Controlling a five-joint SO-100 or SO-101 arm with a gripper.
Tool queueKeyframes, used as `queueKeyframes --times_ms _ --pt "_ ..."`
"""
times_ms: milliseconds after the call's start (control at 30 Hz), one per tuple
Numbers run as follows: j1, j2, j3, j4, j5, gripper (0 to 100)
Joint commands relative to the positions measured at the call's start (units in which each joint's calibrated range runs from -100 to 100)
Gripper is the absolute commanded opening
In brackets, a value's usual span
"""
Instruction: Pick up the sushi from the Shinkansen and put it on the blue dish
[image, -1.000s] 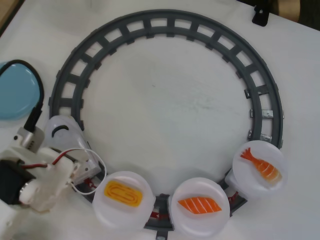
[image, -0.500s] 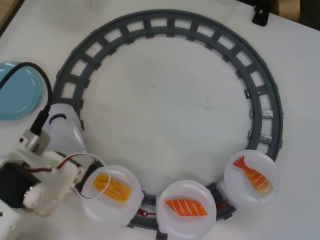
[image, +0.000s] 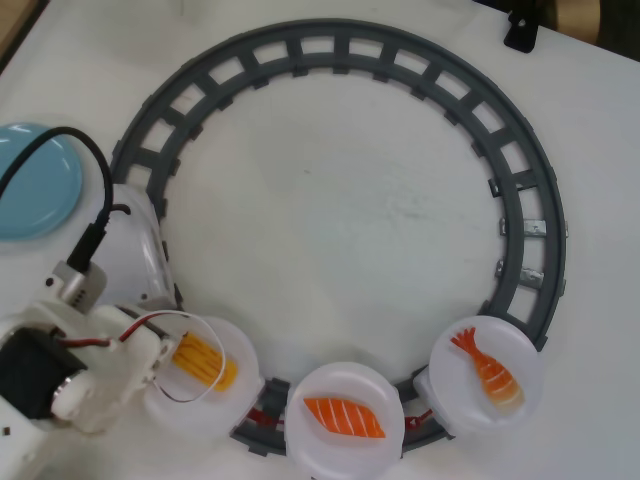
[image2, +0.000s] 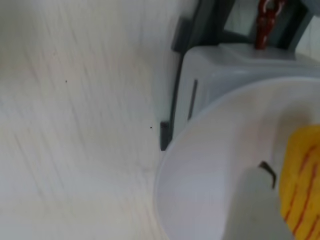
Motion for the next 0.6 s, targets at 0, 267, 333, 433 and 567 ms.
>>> queueKeyframes --times_ms 0,267,333,433,567 --pt "0.3 0.1 0.8 -2.2 0.1 22" --pt "-0.4 0.1 4.5 -5.7 0.2 22" --pt "-0.4 0.1 6.2 -7.3 0.8 22" --pt "-0.4 0.1 9.5 -10.8 1.1 22" --pt "-0.4 0.0 12.9 -15.1 2.2 21"
